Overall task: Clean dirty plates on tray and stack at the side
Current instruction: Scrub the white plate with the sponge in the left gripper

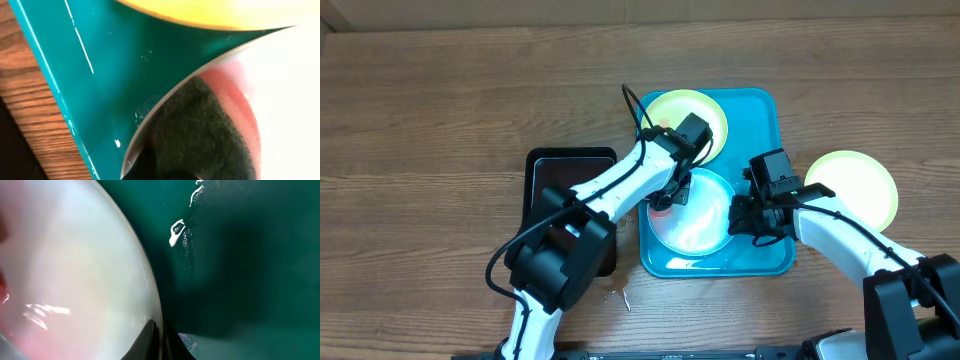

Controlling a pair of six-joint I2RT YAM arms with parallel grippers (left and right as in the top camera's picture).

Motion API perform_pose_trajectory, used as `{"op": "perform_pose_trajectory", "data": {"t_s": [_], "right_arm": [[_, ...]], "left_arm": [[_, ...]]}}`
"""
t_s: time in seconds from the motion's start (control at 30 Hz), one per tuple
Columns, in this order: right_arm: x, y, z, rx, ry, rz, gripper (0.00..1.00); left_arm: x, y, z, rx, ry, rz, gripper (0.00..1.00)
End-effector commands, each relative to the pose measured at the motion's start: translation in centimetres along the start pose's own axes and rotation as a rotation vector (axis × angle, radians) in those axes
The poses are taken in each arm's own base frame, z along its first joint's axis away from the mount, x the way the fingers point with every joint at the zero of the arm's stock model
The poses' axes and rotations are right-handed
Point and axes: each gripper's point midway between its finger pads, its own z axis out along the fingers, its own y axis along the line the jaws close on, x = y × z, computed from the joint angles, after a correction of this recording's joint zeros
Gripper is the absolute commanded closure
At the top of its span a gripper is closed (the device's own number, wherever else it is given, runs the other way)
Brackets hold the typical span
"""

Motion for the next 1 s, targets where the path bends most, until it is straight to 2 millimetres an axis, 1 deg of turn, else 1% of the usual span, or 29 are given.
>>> {"op": "perform_pose_trajectory", "data": {"t_s": [0.0, 0.3, 0.4, 0.47, 0.5, 0.57, 0.67, 0.73, 0.87, 0.97], "right_arm": [[0.5, -1.4, 0.4, 0.059, 0.007, 0.008, 0.94], [0.5, -1.4, 0.4, 0.059, 0.007, 0.008, 0.95], [0.5, -1.4, 0.4, 0.059, 0.007, 0.008, 0.94], [0.5, -1.4, 0.4, 0.059, 0.007, 0.008, 0.95], [0.5, -1.4, 0.4, 0.059, 0.007, 0.008, 0.95], [0.5, -1.4, 0.4, 0.059, 0.007, 0.008, 0.95], [0.5, -1.4, 0.4, 0.059, 0.007, 0.008, 0.95], [0.5, -1.4, 0.4, 0.059, 0.007, 0.008, 0.95], [0.5, -1.4, 0.4, 0.059, 0.007, 0.008, 0.95], [0.5, -1.4, 0.4, 0.059, 0.007, 0.008, 0.94]], "left_arm": [[1.7, -8.9, -0.9, 0.504, 0.118, 0.118, 0.96], [3.9, -11.6, -1.3, 0.528, 0.143, 0.178, 0.96], [4.1, -11.8, -1.2, 0.515, 0.144, 0.17, 0.96], [3.9, -11.2, -0.9, 0.476, 0.136, 0.142, 0.96], [3.8, -10.7, -0.6, 0.442, 0.133, 0.119, 0.96], [3.6, -8.9, 0.1, 0.343, 0.131, 0.051, 0.96], [3.7, -5.4, 0.9, 0.176, 0.14, -0.089, 0.96], [3.6, -4.0, 1.0, 0.127, 0.148, -0.136, 0.96], [3.4, -1.7, 1.1, 0.061, 0.155, -0.176, 0.96], [3.1, 0.8, 1.0, -0.032, 0.145, -0.192, 0.96]]}}
